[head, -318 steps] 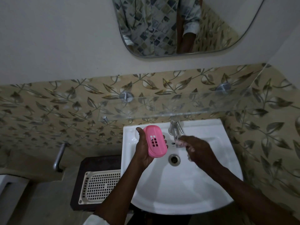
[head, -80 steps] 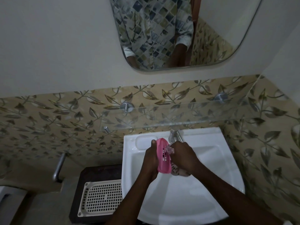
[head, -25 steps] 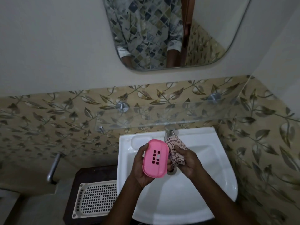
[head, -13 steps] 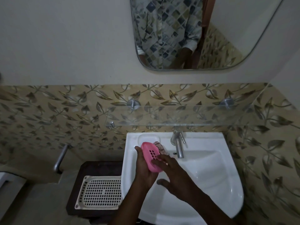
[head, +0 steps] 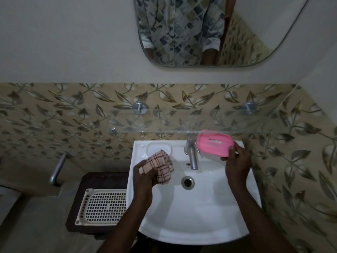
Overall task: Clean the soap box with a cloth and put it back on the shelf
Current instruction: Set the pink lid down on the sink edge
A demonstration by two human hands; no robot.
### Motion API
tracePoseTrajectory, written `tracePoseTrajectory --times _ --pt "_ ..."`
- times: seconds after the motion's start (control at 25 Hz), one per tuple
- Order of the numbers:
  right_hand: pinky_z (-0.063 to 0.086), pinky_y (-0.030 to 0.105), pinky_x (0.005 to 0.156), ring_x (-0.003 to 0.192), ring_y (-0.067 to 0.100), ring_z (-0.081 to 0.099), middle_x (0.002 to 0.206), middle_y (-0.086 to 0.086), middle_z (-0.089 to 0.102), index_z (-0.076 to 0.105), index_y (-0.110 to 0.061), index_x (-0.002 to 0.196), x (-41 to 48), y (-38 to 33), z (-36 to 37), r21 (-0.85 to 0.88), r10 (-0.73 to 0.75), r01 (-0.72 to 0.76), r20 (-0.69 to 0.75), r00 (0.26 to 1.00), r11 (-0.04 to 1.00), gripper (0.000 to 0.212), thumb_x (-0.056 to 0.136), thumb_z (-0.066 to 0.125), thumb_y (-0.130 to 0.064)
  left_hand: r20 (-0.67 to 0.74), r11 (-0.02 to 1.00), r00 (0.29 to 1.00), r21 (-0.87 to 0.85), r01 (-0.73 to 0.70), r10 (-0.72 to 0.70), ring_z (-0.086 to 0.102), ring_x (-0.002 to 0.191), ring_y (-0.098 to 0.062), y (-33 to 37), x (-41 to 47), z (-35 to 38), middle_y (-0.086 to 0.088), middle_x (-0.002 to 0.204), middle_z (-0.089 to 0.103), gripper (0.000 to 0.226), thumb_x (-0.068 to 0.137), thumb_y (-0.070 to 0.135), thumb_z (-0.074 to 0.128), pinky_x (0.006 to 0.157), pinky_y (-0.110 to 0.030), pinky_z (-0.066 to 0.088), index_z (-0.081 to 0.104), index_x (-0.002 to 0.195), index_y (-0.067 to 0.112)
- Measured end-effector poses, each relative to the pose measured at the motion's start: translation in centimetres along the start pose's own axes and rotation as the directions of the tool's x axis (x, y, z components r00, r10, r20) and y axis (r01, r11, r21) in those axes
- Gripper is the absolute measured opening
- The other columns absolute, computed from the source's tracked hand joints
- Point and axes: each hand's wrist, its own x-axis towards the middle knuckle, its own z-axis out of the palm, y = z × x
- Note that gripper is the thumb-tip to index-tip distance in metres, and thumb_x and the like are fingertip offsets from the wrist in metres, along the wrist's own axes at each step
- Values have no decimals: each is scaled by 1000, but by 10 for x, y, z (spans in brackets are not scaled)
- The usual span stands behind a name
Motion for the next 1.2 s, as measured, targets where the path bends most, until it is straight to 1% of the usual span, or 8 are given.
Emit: tracePoseTrajectory --times 0.08,0.2,0.4,0.56,0.76,0.88,1.08,1.2 --pt "56 39 58 64 42 67 89 28 64 67 10 109 28 33 -2 -98 102 -98 29 994 990 27 100 47 -5 -62 1000 998 8 20 -20 69 93 -35 -2 6 -5 -19 107 68 60 80 -11 69 76 -52 60 46 131 11" --pt "54 50 65 69 45 65 70 33 65 68 15 79 56 63 10 -301 173 -122 149 974 946 29 95 48 1 16 993 999 113 43 -45 67 61 -17 -5 15 -7 -10 78 73 38 81 -10 68 64 -41 60 61 118 -8" --pt "47 35 71 89 38 66 90 27 71 71 10 84 76 72 41 -632 179 111 376 909 767 11 80 60 9 34 985 997 164 58 -65 65 59 -19 -10 18 -10 -14 81 73 29 82 -8 67 63 -41 59 67 111 -5" --pt "50 41 83 99 39 61 106 28 64 62 10 102 74 84 51 -719 191 94 305 933 688 20 94 44 6 -6 985 999 165 51 -51 61 81 -35 -15 17 -9 -30 102 70 28 81 -5 69 80 -59 51 68 109 -3" --pt "47 34 59 71 40 65 82 27 65 64 8 82 72 91 60 -773 123 85 207 971 629 18 92 50 3 -16 970 1000 242 11 -8 64 67 -19 -18 12 -2 -13 89 76 20 81 0 72 55 -26 46 70 100 4" --pt "41 32 56 71 41 64 79 29 65 61 9 77 71 90 57 -654 162 -5 180 970 756 21 93 54 -4 -1 974 1000 225 -18 19 67 57 -9 -16 6 4 -9 82 77 17 83 -4 69 45 -17 45 71 98 3" --pt "53 38 84 96 33 66 104 21 70 67 -2 115 39 51 21 -174 73 -58 83 994 983 29 93 63 -19 70 984 997 168 -53 42 53 54 -11 -8 -1 10 -12 84 74 17 84 3 70 47 -21 38 71 101 2" --pt "56 27 76 86 14 70 97 -2 73 70 -27 110 -35 0 11 231 -16 -77 376 927 970 33 78 73 -37 162 996 987 84 -13 -1 41 51 -12 1 -1 9 -14 82 68 22 85 6 69 46 -22 33 68 106 -1"
